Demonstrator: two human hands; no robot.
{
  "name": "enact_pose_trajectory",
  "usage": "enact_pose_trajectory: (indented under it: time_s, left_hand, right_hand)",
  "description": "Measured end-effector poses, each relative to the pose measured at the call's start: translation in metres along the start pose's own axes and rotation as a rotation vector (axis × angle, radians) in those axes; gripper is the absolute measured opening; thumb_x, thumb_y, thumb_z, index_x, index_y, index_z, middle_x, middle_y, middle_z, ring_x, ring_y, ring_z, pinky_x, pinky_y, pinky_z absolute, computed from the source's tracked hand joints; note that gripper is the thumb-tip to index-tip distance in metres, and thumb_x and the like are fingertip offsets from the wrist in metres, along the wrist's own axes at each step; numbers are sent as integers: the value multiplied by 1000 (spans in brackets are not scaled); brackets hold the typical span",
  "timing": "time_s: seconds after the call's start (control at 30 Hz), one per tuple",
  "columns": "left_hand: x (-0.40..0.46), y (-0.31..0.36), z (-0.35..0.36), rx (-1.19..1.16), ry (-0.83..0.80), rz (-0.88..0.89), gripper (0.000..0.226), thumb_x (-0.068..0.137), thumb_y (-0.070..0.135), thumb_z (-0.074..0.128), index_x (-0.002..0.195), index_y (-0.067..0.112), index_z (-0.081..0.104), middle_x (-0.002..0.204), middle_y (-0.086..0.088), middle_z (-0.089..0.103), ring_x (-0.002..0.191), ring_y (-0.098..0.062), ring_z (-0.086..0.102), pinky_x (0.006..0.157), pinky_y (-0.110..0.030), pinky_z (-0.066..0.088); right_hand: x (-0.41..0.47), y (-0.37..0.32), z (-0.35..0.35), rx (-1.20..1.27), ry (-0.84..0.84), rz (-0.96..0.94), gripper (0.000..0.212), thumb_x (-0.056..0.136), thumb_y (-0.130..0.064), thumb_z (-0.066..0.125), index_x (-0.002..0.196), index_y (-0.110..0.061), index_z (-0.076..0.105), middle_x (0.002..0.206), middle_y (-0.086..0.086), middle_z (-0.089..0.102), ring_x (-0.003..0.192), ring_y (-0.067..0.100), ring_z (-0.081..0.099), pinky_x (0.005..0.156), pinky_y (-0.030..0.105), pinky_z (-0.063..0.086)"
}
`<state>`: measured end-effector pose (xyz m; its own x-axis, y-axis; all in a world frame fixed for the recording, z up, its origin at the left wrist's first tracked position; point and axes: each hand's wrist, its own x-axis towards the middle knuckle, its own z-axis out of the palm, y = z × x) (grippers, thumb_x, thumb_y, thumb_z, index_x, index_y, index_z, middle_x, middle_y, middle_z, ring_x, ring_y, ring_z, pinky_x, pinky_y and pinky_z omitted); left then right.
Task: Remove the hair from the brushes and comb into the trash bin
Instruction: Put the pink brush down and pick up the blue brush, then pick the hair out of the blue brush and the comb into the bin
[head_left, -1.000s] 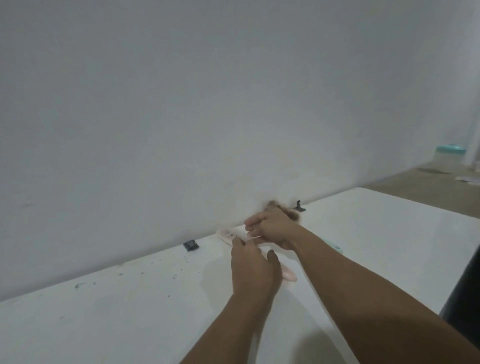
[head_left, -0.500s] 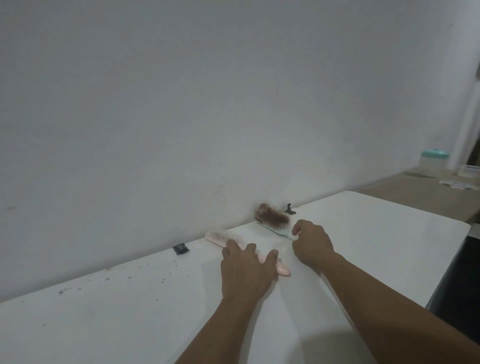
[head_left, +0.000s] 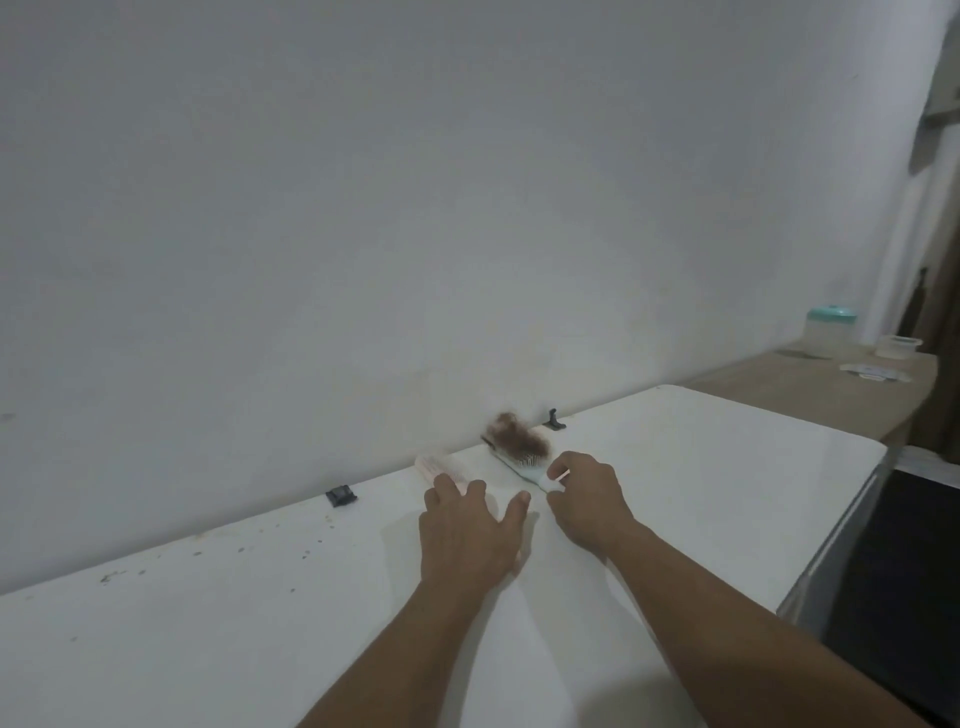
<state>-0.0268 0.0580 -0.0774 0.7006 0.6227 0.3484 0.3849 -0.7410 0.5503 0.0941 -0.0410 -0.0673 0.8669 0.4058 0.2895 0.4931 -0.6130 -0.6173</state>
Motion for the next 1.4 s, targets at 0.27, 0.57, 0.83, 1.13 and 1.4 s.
enact_pose_trajectory:
  time_s: [0.27, 0.57, 0.83, 1.13, 1.4]
  left_hand:
    - [-19, 28, -8, -67, 158, 121, 28, 77, 19, 56, 93, 1, 72, 93, -18, 67, 94, -40, 62, 79, -44, 47]
    - [-53, 96, -9, -720, -188, -162, 24, 83, 13, 54, 61, 8, 61, 65, -13, 67, 74, -35, 73, 79, -47, 60]
    - [-98, 144, 7, -1108, -436, -369, 15, 80, -1, 62, 65, -2, 63, 63, -19, 70, 61, -33, 72, 80, -50, 61]
    - [-170, 190, 58, -1145, -608, -239, 15, 94, 7, 59, 80, 3, 55, 91, -20, 63, 75, -30, 67, 48, -31, 59]
    - [-243, 185, 125, -944, -854, -190, 11, 94, 10, 58, 98, 0, 59, 87, -22, 64, 72, -32, 65, 77, -52, 61]
  right_hand:
    - [-36, 4, -32, 110, 37, 34, 19, 77, -9, 61, 91, -21, 59, 102, 6, 63, 83, 20, 60, 58, 21, 42]
    - [-104, 20, -90, 310, 174, 114, 22, 72, -11, 76, 82, -13, 57, 91, 8, 67, 84, 24, 62, 62, 25, 44]
    - [-170, 60, -132, 377, 259, 177, 31, 63, -11, 83, 77, -16, 55, 88, 7, 71, 87, 27, 69, 80, 47, 58]
    - [-250, 112, -175, 381, 357, 276, 14, 75, -21, 75, 84, -18, 65, 85, 4, 70, 84, 21, 69, 78, 39, 58]
    - [-306, 178, -182, 404, 449, 468, 10, 81, -18, 71, 84, -19, 62, 84, 9, 68, 88, 28, 68, 82, 48, 58]
